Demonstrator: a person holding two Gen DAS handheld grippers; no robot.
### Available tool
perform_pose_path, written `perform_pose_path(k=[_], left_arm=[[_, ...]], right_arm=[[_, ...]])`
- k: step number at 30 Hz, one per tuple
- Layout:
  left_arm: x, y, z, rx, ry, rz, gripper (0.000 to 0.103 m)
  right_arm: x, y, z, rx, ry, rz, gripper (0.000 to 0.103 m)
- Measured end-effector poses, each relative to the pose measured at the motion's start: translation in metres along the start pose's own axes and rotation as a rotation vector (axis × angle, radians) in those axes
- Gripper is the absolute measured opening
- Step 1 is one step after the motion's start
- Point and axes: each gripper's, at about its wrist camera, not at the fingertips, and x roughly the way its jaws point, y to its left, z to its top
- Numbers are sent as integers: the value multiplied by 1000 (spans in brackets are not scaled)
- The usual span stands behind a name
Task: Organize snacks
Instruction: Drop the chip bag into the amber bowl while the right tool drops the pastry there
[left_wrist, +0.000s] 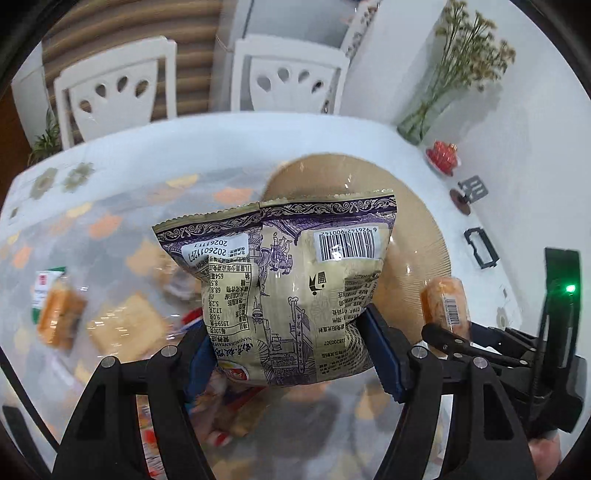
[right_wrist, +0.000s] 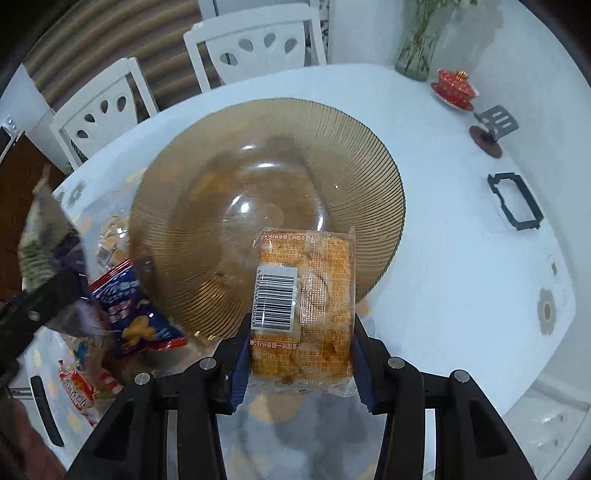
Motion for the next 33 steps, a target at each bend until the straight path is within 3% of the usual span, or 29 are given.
perform_pose_path(k=[6,7,9,11,15,20,29,33], left_arm=[[27,-12,8,-28,36,-42,72],[31,-13,9,-36,39,-48,75],[37,-12,10,-58,49,-62,77],[41,-10,11,-74,62,-71,77],[40,2,4,-116,70,-76,77],[21,30,-12,-185,51,-78,77],[-45,117,-60,-332,-23,93,77],[-62,156,-85,-413,-12,141,77]], right_arm=[[12,-9,22,-38,18,34,48],[13,-8,24,-49,19,40,51],[12,-7,29,-62,7,40,72],[7,-9,31,-75,-21,28,79],[-2,-9,27,-120,-47,62,79],[2,1,8,-165,-2,143,79],[12,51,-25,-264,82,290,79],[19,85,-36,-320,131,335,79]])
